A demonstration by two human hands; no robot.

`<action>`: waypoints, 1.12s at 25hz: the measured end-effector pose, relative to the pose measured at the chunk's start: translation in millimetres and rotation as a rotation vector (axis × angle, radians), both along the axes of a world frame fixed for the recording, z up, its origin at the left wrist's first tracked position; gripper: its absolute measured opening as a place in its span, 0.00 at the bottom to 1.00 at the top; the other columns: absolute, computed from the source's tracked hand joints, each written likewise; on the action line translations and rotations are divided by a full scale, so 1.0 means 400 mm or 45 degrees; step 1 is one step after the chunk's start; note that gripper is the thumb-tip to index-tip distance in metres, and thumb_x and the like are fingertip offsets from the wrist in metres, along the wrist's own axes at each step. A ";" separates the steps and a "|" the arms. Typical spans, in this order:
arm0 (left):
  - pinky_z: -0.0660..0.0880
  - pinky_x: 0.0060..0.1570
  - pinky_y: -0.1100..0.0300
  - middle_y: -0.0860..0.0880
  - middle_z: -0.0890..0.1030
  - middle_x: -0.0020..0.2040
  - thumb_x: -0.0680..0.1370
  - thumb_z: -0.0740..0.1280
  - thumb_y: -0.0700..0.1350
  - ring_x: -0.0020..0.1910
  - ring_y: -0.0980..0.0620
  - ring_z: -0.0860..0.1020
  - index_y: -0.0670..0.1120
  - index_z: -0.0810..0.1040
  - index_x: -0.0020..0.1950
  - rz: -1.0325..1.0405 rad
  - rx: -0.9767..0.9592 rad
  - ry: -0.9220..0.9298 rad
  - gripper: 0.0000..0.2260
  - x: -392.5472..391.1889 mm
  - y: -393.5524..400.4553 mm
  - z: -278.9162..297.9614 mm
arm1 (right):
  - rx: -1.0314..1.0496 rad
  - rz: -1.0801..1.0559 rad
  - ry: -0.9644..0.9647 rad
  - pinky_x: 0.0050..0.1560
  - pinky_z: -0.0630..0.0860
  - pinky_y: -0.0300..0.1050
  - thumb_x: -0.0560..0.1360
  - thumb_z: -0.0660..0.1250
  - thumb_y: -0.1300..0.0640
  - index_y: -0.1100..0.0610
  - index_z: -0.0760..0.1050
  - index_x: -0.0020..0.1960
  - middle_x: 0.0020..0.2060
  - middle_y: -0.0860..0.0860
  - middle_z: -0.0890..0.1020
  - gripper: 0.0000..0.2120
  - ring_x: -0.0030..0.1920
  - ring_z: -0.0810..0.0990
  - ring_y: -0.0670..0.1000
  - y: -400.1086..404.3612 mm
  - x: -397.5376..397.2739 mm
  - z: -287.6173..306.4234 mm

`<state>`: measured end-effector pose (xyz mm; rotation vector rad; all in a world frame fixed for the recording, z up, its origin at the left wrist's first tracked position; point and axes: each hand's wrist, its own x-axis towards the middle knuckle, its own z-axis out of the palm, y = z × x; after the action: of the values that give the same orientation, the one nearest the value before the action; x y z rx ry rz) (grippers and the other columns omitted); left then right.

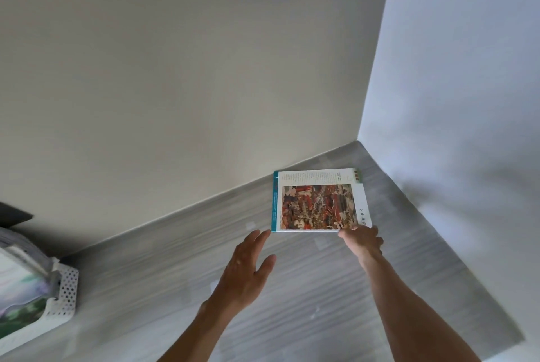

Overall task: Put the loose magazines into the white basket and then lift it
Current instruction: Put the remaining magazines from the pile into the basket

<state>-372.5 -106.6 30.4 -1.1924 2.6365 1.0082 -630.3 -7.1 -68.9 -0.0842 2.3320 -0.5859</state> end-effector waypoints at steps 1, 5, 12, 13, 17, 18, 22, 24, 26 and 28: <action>0.60 0.73 0.50 0.57 0.53 0.79 0.81 0.54 0.58 0.77 0.56 0.52 0.61 0.52 0.77 0.008 -0.003 0.008 0.24 0.004 -0.004 0.006 | -0.086 -0.156 -0.017 0.60 0.72 0.54 0.70 0.68 0.48 0.61 0.69 0.66 0.65 0.60 0.67 0.29 0.61 0.69 0.60 -0.001 0.000 0.000; 0.61 0.73 0.49 0.56 0.55 0.79 0.81 0.55 0.58 0.77 0.56 0.54 0.60 0.54 0.77 0.051 -0.008 0.030 0.24 0.017 -0.015 0.022 | -0.735 -0.860 -0.199 0.60 0.76 0.54 0.66 0.76 0.60 0.62 0.78 0.57 0.59 0.59 0.80 0.20 0.51 0.76 0.53 0.026 0.002 0.000; 0.62 0.72 0.47 0.55 0.58 0.78 0.81 0.57 0.55 0.76 0.55 0.56 0.58 0.57 0.76 0.067 0.040 0.036 0.24 0.055 0.026 0.017 | -1.372 -1.207 -0.772 0.61 0.75 0.48 0.65 0.75 0.65 0.57 0.78 0.45 0.51 0.54 0.82 0.11 0.58 0.79 0.53 0.009 0.028 0.092; 0.63 0.72 0.47 0.55 0.58 0.78 0.81 0.58 0.55 0.76 0.55 0.56 0.58 0.57 0.76 0.067 0.038 0.046 0.24 0.062 0.030 0.017 | -1.306 -1.134 -0.735 0.60 0.75 0.50 0.66 0.75 0.65 0.57 0.78 0.46 0.52 0.53 0.81 0.11 0.59 0.77 0.53 0.001 0.034 0.108; 0.64 0.72 0.52 0.54 0.60 0.77 0.79 0.62 0.50 0.75 0.55 0.59 0.57 0.58 0.76 0.136 -0.016 0.115 0.26 0.089 0.036 0.025 | -1.330 -0.812 -0.572 0.66 0.69 0.55 0.69 0.72 0.64 0.56 0.78 0.56 0.65 0.52 0.77 0.16 0.65 0.73 0.52 -0.012 0.094 0.203; 0.64 0.72 0.52 0.53 0.61 0.77 0.78 0.64 0.48 0.75 0.53 0.59 0.56 0.58 0.76 0.163 -0.064 0.136 0.28 0.094 0.037 0.030 | -1.396 -0.709 -0.605 0.66 0.69 0.55 0.69 0.71 0.64 0.55 0.78 0.56 0.65 0.52 0.77 0.16 0.65 0.74 0.52 -0.022 0.126 0.239; 0.59 0.74 0.48 0.49 0.60 0.78 0.73 0.68 0.44 0.76 0.48 0.58 0.55 0.53 0.78 0.257 -0.389 0.154 0.37 0.090 0.014 0.060 | -1.514 -0.242 -0.656 0.58 0.76 0.50 0.73 0.69 0.63 0.52 0.81 0.53 0.57 0.47 0.82 0.12 0.54 0.82 0.43 -0.070 0.284 0.407; 0.60 0.73 0.45 0.47 0.63 0.76 0.72 0.69 0.43 0.75 0.45 0.61 0.52 0.57 0.77 0.347 -0.504 0.212 0.36 0.102 -0.013 0.089 | -1.539 -0.043 -0.751 0.53 0.78 0.47 0.72 0.70 0.60 0.53 0.81 0.56 0.56 0.46 0.83 0.13 0.56 0.82 0.45 -0.087 0.364 0.478; 0.70 0.65 0.48 0.45 0.76 0.67 0.72 0.69 0.38 0.66 0.43 0.73 0.49 0.71 0.70 0.517 -0.544 0.405 0.26 0.153 -0.055 0.125 | -1.500 0.130 -0.946 0.52 0.79 0.47 0.69 0.72 0.56 0.55 0.79 0.62 0.59 0.48 0.82 0.21 0.60 0.79 0.49 -0.101 0.434 0.529; 0.76 0.50 0.58 0.48 0.84 0.53 0.73 0.66 0.35 0.51 0.46 0.82 0.49 0.80 0.60 0.675 -0.463 0.602 0.17 0.233 -0.092 0.158 | -1.458 0.341 -1.108 0.55 0.78 0.48 0.68 0.72 0.54 0.52 0.76 0.66 0.62 0.46 0.80 0.26 0.63 0.78 0.51 -0.124 0.487 0.557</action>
<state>-279.1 -143.2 93.6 -2.0396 3.0274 0.9986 -435.5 -56.5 153.8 -0.5312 0.9305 -1.3946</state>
